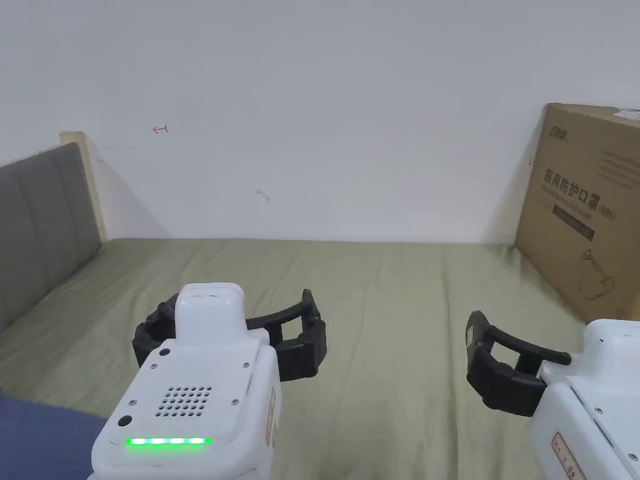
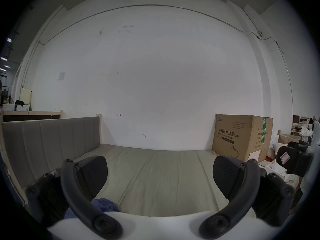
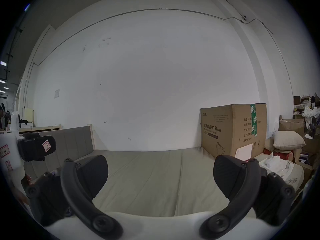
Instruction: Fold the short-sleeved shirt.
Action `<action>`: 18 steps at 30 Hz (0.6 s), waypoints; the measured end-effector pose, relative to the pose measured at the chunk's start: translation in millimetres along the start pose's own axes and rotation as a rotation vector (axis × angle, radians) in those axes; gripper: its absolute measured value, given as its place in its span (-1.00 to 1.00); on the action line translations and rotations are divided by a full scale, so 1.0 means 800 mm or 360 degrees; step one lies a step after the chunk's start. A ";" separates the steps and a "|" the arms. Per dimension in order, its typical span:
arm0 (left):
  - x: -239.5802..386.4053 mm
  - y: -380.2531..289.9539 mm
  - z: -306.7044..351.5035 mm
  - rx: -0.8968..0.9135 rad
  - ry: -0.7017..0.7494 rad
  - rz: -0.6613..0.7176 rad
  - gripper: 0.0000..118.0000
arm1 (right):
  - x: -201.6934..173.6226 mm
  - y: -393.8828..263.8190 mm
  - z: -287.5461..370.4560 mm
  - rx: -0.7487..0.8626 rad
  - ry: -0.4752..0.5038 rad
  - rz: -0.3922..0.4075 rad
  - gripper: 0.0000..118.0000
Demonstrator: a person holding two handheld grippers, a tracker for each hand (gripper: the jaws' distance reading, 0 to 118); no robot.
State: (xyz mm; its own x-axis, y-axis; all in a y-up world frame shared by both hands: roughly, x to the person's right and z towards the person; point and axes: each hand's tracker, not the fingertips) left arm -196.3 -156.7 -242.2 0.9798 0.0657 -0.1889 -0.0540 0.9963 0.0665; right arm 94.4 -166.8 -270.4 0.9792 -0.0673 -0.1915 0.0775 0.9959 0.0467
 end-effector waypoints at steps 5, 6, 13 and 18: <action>0.000 -0.003 0.001 -0.0008 0.0008 -0.0036 1.00 | 0.003 -0.004 -0.002 -0.0033 -0.0013 -0.0011 1.00; 0.000 -0.003 0.001 -0.0009 0.0010 -0.0043 1.00 | 0.003 -0.005 -0.002 -0.0039 -0.0015 -0.0008 1.00; 0.001 -0.005 -0.002 -0.0040 0.0006 -0.0060 1.00 | -0.002 -0.003 -0.003 -0.0050 0.0035 0.0010 1.00; 0.024 0.001 -0.001 0.0033 0.0114 -0.0490 1.00 | 0.027 0.001 -0.017 -0.0153 0.0081 -0.0553 1.00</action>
State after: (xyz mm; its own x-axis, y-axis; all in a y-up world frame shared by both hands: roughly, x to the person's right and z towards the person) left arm -177.7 -154.3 -246.1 0.9334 -0.2343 -0.2718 0.2476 0.9688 0.0151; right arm 113.4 -166.5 -287.8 0.8866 -0.4023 -0.2282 0.3839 0.9153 -0.1219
